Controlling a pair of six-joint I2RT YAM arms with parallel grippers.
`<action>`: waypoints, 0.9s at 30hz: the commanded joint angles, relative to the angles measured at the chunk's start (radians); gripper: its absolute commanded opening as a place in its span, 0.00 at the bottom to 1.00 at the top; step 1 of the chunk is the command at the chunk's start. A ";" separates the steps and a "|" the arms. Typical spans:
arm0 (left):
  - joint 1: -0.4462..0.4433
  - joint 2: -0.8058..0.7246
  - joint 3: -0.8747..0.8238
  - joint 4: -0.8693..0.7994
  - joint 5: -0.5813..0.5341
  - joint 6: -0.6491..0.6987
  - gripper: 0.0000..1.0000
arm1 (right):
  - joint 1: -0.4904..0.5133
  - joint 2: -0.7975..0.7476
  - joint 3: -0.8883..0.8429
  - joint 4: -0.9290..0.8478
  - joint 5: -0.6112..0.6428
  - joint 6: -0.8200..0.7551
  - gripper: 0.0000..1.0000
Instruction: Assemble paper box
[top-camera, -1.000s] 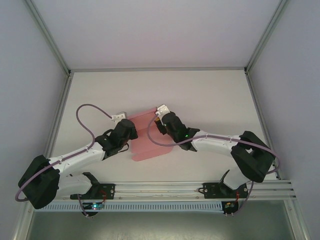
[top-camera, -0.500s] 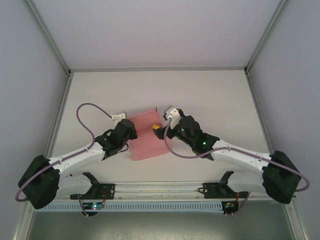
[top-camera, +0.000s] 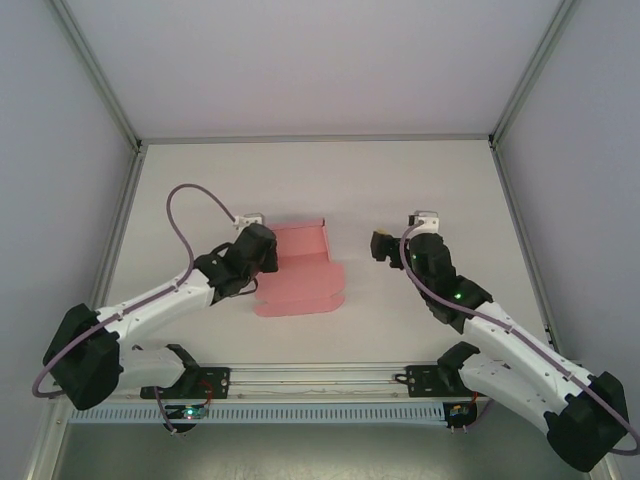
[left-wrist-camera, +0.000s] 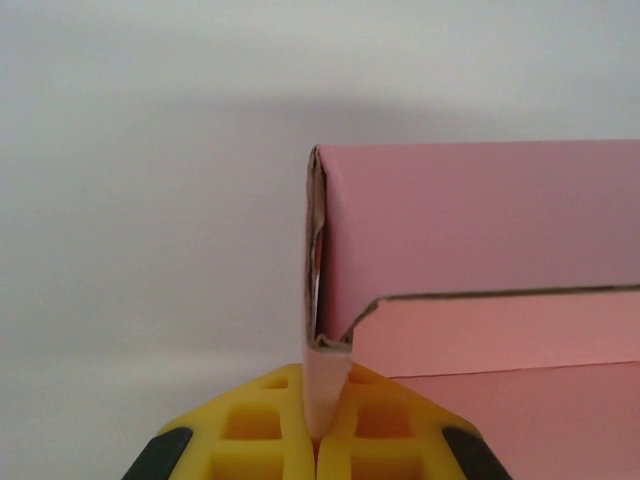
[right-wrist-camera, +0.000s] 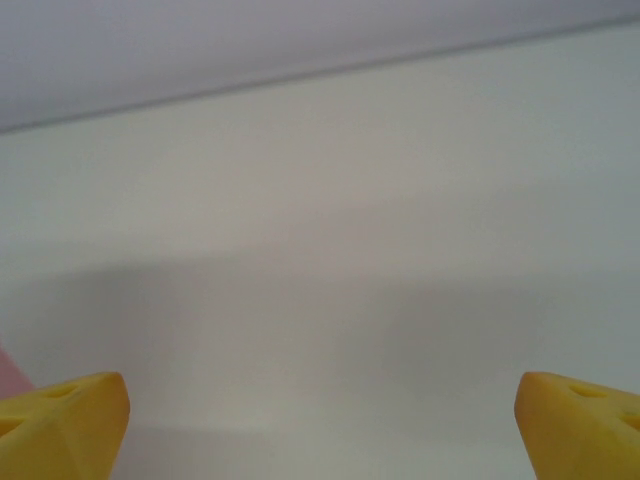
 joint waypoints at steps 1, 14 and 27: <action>0.014 0.039 0.080 -0.142 0.051 0.086 0.00 | -0.029 -0.029 0.032 -0.188 0.006 0.073 0.98; 0.064 0.347 0.510 -0.612 0.309 0.198 0.00 | -0.054 -0.040 -0.001 -0.280 -0.048 0.060 0.98; 0.066 0.767 0.943 -1.015 0.240 0.381 0.09 | -0.059 -0.051 -0.043 -0.244 -0.032 0.025 0.98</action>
